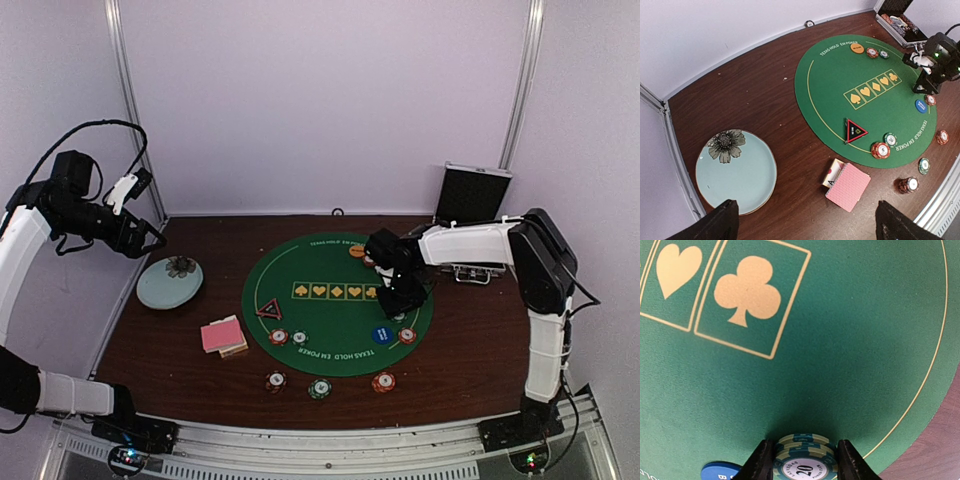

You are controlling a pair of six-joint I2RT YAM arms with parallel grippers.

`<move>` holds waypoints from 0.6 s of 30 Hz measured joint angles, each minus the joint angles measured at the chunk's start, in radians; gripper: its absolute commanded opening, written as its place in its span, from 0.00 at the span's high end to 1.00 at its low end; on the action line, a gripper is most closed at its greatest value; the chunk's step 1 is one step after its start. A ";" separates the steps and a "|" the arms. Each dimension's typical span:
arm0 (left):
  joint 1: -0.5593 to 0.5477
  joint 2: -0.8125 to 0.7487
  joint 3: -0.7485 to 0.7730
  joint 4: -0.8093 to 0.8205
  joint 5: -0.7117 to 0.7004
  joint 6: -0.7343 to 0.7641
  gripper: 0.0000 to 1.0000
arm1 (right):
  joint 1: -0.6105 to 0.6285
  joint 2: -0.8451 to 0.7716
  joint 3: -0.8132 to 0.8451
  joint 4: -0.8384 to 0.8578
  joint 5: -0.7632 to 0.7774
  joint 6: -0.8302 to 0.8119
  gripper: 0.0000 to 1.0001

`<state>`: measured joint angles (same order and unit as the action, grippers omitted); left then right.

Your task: Distribute texas hold em gaming equipment

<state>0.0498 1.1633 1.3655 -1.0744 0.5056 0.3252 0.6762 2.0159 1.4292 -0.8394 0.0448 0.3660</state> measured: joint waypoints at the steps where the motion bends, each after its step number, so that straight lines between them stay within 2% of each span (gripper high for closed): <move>1: 0.000 0.000 0.000 0.000 0.000 0.000 0.02 | 0.000 -0.003 -0.005 0.005 -0.002 0.000 0.71; 13: 0.000 0.000 0.000 0.000 0.000 0.000 0.02 | 0.000 -0.048 -0.070 0.045 -0.033 0.008 0.71; 18: 0.000 0.000 0.000 0.000 0.000 0.000 0.02 | 0.000 -0.066 -0.093 0.034 -0.052 0.009 0.66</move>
<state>0.0498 1.1633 1.3655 -1.0748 0.5056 0.3252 0.6762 1.9503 1.3365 -0.8055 -0.0071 0.3748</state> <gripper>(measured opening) 0.976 0.418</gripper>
